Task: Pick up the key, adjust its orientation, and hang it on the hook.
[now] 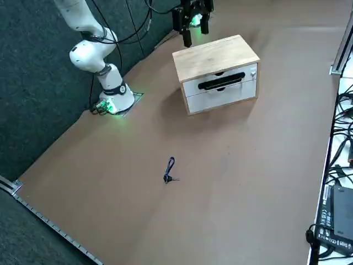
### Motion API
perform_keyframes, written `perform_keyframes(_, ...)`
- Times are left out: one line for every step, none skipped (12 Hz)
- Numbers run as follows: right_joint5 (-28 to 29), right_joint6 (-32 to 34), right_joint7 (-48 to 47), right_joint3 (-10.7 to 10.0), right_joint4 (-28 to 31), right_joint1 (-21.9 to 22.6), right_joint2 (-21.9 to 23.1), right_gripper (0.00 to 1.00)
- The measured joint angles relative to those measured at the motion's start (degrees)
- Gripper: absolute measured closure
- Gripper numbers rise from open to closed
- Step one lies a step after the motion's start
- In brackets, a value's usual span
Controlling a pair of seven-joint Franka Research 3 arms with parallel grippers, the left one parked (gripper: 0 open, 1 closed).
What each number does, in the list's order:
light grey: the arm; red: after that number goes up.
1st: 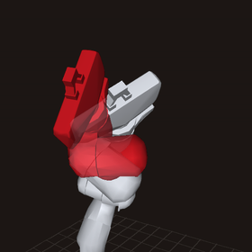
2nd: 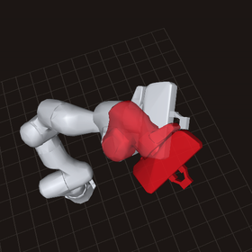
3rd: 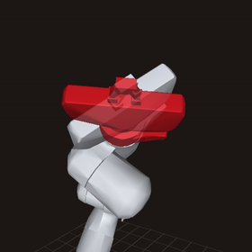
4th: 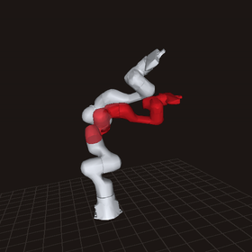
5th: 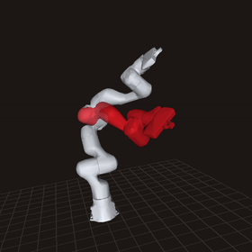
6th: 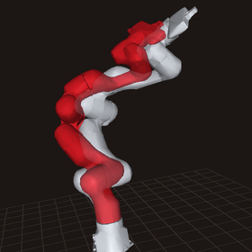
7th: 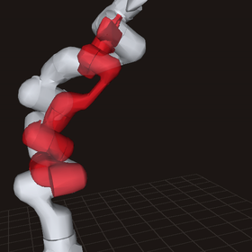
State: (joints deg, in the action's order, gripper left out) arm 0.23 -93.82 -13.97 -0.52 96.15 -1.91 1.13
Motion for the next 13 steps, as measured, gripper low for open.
perform_keyframes(0.0, -0.5, -2.6, -0.1, 0.5, -0.6, 0.0, 0.01)
perform_keyframes(-0.1, -0.9, -5.6, -0.1, 1.1, -1.4, 0.0, 0.01)
perform_keyframes(-0.1, -1.3, -8.7, -0.1, 1.6, -2.3, 0.0, 0.01)
perform_keyframes(-0.1, -1.6, -11.6, -0.2, 2.1, -3.2, 0.0, 0.01)
perform_keyframes(-0.1, -1.7, -14.5, -0.3, 2.4, -4.1, 0.0, 0.01)
perform_keyframes(-0.1, -1.8, -17.4, -0.3, 2.8, -5.2, -0.1, 0.01)
perform_keyframes(-0.1, -1.9, -19.8, -0.3, 3.2, -6.5, -0.2, 0.01)
perform_keyframes(-0.1, -1.9, -22.3, -0.4, 3.5, -7.7, -0.3, 0.01)
perform_keyframes(-0.2, -2.1, -28.6, -0.5, 4.1, -10.6, -0.7, 0.01)
perform_keyframes(-0.2, -2.5, -31.4, -0.5, 4.3, -11.9, -0.9, 0.01)
perform_keyframes(-0.2, -3.0, -34.3, -0.6, 4.5, -13.1, -1.2, 0.0)
perform_keyframes(-0.3, -3.6, -37.3, -0.6, 4.5, -14.3, -1.4, 0.0)
perform_keyframes(-0.3, -4.4, -40.4, -0.6, 4.6, -15.3, -1.6, 0.01)
